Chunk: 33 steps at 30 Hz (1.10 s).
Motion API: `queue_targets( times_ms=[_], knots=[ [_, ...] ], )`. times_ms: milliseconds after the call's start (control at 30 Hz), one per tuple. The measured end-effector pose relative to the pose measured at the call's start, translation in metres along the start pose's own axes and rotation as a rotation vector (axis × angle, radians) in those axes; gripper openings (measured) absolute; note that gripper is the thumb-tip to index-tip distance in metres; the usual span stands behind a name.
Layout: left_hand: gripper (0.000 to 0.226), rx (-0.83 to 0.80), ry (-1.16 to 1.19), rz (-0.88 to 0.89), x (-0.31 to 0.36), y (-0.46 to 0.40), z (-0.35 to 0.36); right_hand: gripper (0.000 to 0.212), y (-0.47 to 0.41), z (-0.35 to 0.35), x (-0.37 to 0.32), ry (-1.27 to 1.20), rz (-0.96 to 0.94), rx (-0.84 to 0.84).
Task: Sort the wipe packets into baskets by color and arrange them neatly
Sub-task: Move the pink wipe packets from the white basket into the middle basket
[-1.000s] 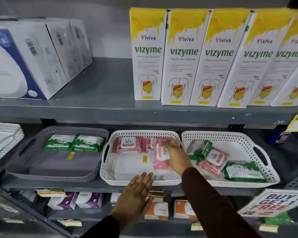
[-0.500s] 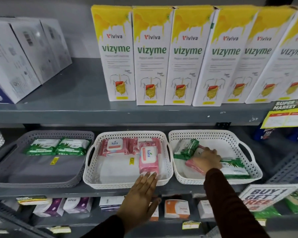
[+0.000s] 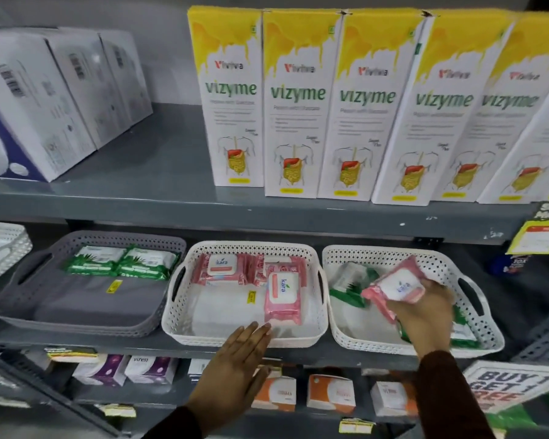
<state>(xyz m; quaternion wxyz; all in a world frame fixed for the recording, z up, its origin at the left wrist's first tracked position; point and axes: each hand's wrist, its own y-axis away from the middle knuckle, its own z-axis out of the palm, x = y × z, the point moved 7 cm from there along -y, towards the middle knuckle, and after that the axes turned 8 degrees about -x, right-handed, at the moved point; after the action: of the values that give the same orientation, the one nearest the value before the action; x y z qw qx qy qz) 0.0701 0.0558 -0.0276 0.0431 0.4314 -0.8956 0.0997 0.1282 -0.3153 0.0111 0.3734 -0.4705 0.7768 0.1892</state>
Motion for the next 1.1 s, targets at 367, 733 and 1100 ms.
queue_targets(
  times_ms=[367,733,1100],
  knots=[
    [0.052,0.055,0.08,-0.09,-0.09,0.061,-0.03,0.08,0.087,0.137,-0.174,-0.096,-0.464,-0.552],
    [0.052,0.072,0.093,-0.118,-0.102,0.067,-0.035,0.059,0.108,0.263,-0.211,0.346,-0.513,-0.723],
    [0.062,0.038,0.062,0.029,-0.01,0.0,-0.003,0.016,0.031,0.084,-0.112,0.086,-0.272,-0.018]
  ],
)
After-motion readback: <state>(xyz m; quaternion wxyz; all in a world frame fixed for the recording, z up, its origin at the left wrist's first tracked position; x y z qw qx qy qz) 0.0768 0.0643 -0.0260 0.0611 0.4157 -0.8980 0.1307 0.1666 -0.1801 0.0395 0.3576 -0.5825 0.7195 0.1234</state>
